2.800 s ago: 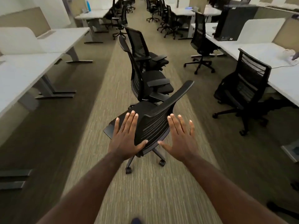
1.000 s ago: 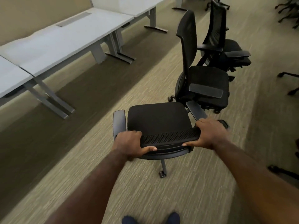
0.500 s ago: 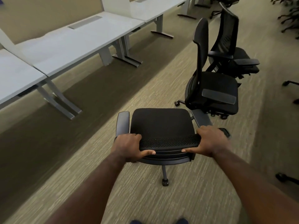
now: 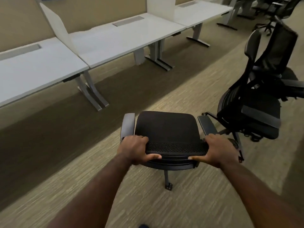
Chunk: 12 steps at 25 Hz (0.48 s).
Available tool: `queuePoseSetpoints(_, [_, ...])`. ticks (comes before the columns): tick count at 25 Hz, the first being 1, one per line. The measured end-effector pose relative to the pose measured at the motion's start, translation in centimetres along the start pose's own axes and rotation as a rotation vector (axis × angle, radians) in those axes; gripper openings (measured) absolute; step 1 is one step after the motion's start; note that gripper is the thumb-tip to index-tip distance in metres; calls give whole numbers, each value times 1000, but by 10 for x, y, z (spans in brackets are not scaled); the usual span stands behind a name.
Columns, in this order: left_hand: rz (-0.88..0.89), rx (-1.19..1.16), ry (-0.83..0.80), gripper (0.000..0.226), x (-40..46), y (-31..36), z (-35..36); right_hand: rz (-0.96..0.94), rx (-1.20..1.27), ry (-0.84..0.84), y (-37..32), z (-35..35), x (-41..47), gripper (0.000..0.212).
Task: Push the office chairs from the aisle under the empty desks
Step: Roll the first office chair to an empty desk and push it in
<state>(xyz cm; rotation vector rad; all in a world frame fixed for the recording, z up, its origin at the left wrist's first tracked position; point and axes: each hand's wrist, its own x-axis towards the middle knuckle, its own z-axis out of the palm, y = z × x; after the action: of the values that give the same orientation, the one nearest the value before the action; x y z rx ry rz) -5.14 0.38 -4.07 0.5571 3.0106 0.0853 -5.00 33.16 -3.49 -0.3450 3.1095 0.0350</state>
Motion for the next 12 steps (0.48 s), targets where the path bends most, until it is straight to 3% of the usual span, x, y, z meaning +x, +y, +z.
queuePoseSetpoints(12, [-247, 21, 38, 95, -58, -106, -3, -227, 46, 44, -114, -4, 79, 92])
